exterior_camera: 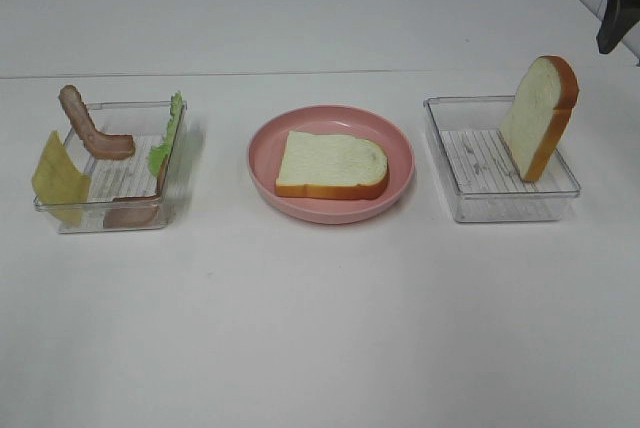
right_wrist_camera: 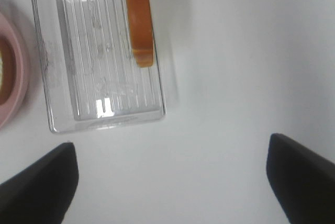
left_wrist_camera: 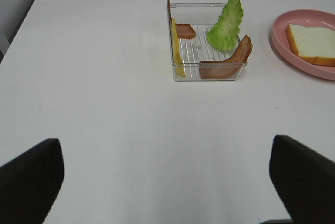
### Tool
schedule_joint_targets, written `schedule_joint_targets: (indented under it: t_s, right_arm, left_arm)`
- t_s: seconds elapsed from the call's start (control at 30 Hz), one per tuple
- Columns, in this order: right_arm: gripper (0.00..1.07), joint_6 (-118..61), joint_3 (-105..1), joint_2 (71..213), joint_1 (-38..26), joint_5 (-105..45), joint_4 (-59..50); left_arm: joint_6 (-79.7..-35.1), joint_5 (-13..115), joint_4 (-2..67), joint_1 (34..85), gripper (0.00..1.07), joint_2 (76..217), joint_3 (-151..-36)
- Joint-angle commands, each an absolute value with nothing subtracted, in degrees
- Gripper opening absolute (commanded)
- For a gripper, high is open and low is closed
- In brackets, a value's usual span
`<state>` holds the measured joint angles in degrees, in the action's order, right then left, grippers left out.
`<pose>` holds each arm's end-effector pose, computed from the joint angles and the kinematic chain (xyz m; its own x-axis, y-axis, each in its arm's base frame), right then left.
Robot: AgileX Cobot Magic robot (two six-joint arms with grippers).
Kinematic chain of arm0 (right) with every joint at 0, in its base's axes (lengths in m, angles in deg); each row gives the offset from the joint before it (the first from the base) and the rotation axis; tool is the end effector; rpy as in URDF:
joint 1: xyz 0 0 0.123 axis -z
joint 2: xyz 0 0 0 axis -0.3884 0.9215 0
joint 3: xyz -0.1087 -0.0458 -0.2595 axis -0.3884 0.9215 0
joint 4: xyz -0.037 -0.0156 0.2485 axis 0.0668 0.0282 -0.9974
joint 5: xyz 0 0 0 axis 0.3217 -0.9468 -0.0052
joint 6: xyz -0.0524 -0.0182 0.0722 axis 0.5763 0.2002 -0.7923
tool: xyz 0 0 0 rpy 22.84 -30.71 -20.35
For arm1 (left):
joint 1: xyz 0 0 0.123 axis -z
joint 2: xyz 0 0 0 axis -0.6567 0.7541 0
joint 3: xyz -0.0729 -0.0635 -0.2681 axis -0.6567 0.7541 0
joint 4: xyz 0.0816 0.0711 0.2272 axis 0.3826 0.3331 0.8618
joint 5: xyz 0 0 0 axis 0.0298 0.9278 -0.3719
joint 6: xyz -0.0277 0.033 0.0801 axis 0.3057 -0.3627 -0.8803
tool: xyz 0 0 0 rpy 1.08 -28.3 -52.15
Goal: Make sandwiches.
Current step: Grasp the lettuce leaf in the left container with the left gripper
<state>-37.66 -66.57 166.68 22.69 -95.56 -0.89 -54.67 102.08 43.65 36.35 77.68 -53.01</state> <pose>0.3406 -0.0035 0.3142 -0.9247 0.0582 -0.3762 0.0721 0.9971 -0.0231 -0.0080 -0.0055 0.2804 -0.4501 -0.0479 -0.8917 -0.0389 0.9987 -0.0340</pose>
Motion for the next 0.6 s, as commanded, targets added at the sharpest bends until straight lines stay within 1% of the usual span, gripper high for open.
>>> schedule_joint_targets:
  t_s: [0.03, 0.13, 0.2, 0.23, 0.27, 0.3, 0.33, 0.37, 0.4, 0.43, 0.47, 0.5, 0.53, 0.57, 0.6]
  right_arm:
    - [0.94, -35.5, -66.7, 166.4, 23.0, -98.0, -2.1]
    - [0.94, -34.6, -65.0, 165.1, 22.7, -99.6, -3.4]
    - [0.94, -33.7, -59.8, 160.9, 22.7, -100.6, -4.4]
    - [0.94, -33.7, -59.8, 160.9, 22.7, -100.6, -4.4]
    - [0.94, -33.8, -54.7, 156.7, 22.7, -100.3, -4.4]
    - [0.94, -33.8, -54.7, 156.7, 22.7, -100.3, -4.4]
    - [0.94, -34.4, -48.4, 151.4, 22.7, -99.5, -4.4]
    - [0.94, -34.4, -45.3, 148.2, 22.7, -99.0, -4.4]
    - [0.94, -34.4, -45.3, 148.2, 22.7, -99.0, -4.4]
    - [0.94, -34.4, -39.8, 141.2, 22.7, -98.9, -4.4]
    - [0.94, -34.4, -39.8, 141.2, 22.7, -98.9, -4.4]
    - [0.94, -34.4, -37.5, 138.4, 22.7, -98.9, -4.1]
    - [0.94, -34.4, -32.3, 130.8, 22.7, -99.0, -4.1]
    - [0.94, -34.4, -32.3, 130.8, 22.7, -99.0, -4.1]
    - [0.94, -34.5, -28.0, 123.8, 22.7, -99.0, -4.4]
  left_arm:
    - [-54.6, 101.7, 43.7, 36.2, 1.00, 76.8, -53.0]
    - [-54.7, 101.7, 43.7, 36.2, 1.00, 76.8, -53.0]
    - [-54.7, 101.7, 43.7, 36.2, 1.00, 76.8, -53.0]
    - [-54.7, 101.7, 43.7, 36.2, 1.00, 76.8, -53.0]
    - [-54.7, 101.7, 43.7, 36.2, 1.00, 76.8, -53.0]
    - [-54.7, 101.7, 43.7, 36.2, 1.00, 76.8, -53.0]
    - [-54.7, 101.7, 43.7, 36.2, 1.00, 76.8, -53.0]
    - [-54.7, 101.7, 43.7, 36.2, 1.00, 76.8, -53.0]
    - [-54.7, 101.7, 43.7, 36.2, 1.00, 76.8, -53.0]
    - [-54.7, 101.7, 43.7, 36.2, 1.00, 76.8, -53.0]
    - [-54.7, 101.7, 43.7, 36.2, 1.00, 76.8, -53.0]
    - [-54.7, 101.7, 43.7, 36.2, 1.00, 76.8, -53.0]
    - [-54.7, 101.7, 43.7, 36.2, 1.00, 76.8, -53.0]
    - [-54.7, 101.7, 43.7, 36.2, 1.00, 76.8, -53.0]
    - [-54.7, 101.7, 43.7, 36.2, 1.00, 76.8, -53.0]
